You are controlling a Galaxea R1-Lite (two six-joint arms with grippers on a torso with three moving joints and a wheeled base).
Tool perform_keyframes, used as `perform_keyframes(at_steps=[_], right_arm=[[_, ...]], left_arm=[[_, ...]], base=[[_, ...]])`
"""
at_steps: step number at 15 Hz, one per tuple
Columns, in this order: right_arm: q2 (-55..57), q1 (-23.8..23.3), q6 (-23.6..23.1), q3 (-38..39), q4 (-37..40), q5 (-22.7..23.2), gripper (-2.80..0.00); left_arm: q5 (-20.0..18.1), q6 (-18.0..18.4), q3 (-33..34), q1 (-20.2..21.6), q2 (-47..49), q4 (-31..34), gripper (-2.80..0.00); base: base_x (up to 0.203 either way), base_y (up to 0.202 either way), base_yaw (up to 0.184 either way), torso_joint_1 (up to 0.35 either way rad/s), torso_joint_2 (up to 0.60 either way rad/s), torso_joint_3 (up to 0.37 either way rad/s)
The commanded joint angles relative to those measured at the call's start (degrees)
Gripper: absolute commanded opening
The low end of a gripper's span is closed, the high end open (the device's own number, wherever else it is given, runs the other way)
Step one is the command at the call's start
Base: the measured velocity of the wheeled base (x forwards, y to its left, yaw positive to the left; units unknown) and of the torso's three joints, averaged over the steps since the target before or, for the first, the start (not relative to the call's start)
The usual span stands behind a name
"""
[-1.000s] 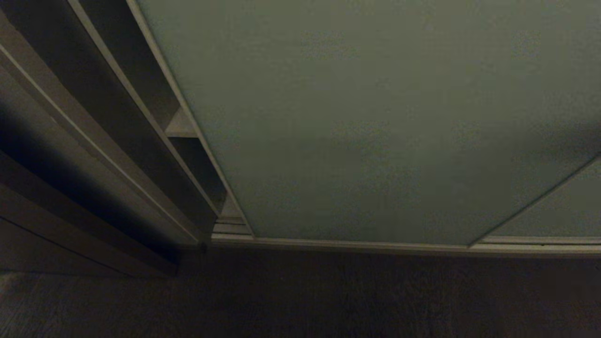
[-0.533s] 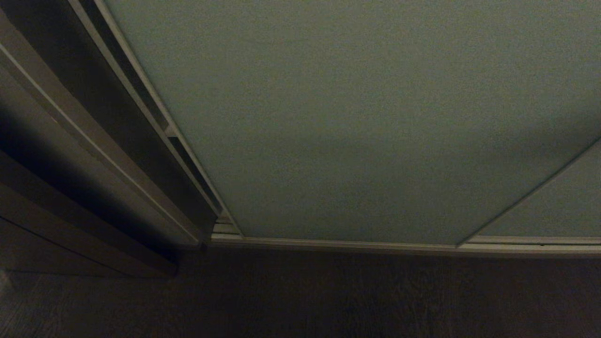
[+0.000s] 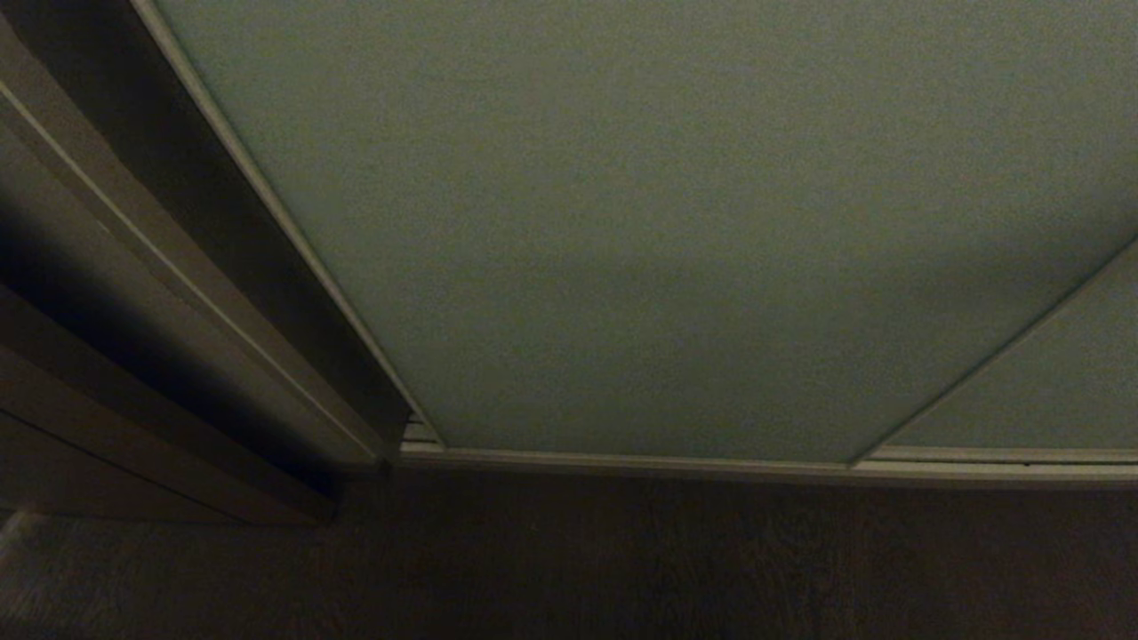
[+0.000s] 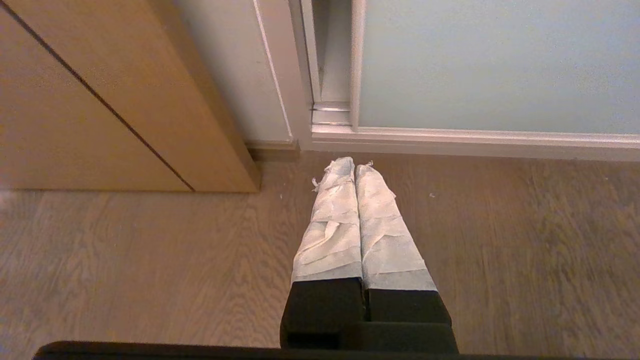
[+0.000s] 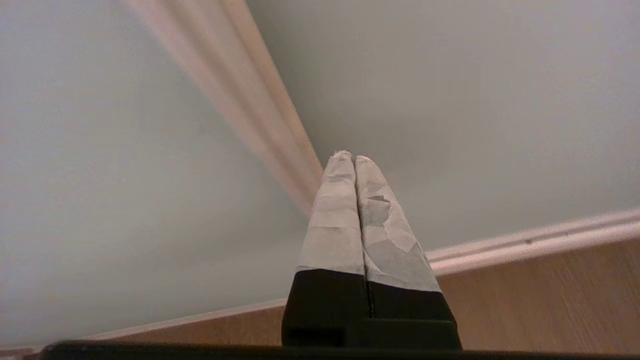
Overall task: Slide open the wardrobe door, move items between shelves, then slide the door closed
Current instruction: Close the door
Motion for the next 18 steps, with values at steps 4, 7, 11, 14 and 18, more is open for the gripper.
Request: perform_keyframes(at_steps=[4,7,11,14,18], right_arm=[[5.34,0.28,0.50,-1.97,-3.56,0.07,-2.80],[6.15,1.84,0.53,-2.47,-3.61,0.08,-2.80],[6.57,3.85,0.53,-2.41,-4.42,-0.01,-2.80],[6.70,5.78,0.62,-1.91,-5.70,-1.69,-2.80],[6.67,7.22,0.62,-1.18,-5.96,-2.12,-2.80]], left_arm=[[0.00,0.02,0.00,0.02,0.09,-0.02,-2.80],[0.00,0.02,0.00,0.02,0.09,-0.02,-2.80],[0.00,0.02,0.00,0.02,0.09,-0.02,-2.80],[0.00,0.02,0.00,0.02,0.09,-0.02,-2.80],[0.00,0.02,0.00,0.02,0.09,-0.02,-2.80]], base=[[0.000,0.000,0.000,0.000,0.00,0.000],[0.000,0.000,0.000,0.000,0.00,0.000],[0.000,0.000,0.000,0.000,0.00,0.000],[0.000,0.000,0.000,0.000,0.00,0.000],[0.000,0.000,0.000,0.000,0.00,0.000]])
